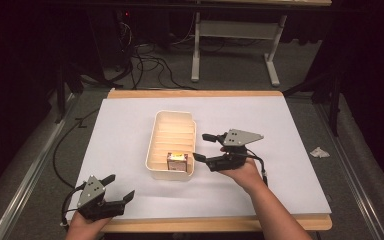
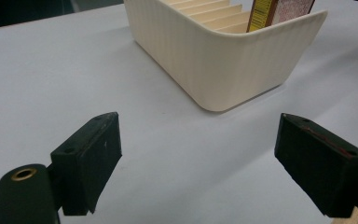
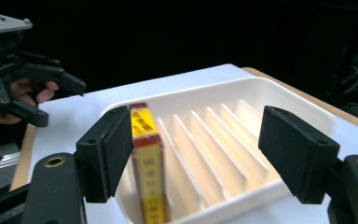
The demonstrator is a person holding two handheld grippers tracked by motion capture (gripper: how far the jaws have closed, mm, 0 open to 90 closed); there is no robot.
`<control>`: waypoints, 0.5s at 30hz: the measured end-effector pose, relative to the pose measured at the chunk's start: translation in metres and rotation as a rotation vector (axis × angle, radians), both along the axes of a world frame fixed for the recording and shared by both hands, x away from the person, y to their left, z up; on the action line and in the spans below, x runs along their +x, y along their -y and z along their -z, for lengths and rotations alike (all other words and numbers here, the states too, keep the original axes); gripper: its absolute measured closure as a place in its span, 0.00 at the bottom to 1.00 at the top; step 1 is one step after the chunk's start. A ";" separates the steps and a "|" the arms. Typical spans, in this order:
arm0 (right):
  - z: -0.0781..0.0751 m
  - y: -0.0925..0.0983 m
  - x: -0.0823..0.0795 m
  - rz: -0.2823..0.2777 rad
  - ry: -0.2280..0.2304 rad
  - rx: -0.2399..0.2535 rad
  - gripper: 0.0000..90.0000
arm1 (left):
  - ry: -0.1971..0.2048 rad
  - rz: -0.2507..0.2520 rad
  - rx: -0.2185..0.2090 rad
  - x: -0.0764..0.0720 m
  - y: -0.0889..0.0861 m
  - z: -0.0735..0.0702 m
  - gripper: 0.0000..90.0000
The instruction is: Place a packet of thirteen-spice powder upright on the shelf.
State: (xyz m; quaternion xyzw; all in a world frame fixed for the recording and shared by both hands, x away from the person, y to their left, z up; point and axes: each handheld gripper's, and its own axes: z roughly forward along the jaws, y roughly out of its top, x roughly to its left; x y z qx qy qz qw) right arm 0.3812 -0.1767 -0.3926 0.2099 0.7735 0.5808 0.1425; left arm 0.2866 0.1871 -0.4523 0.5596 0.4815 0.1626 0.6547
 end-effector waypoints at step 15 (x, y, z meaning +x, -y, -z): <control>0.011 0.075 -0.018 0.215 -0.006 -0.019 0.23 | 0.000 0.002 -0.006 0.007 0.003 0.000 0.17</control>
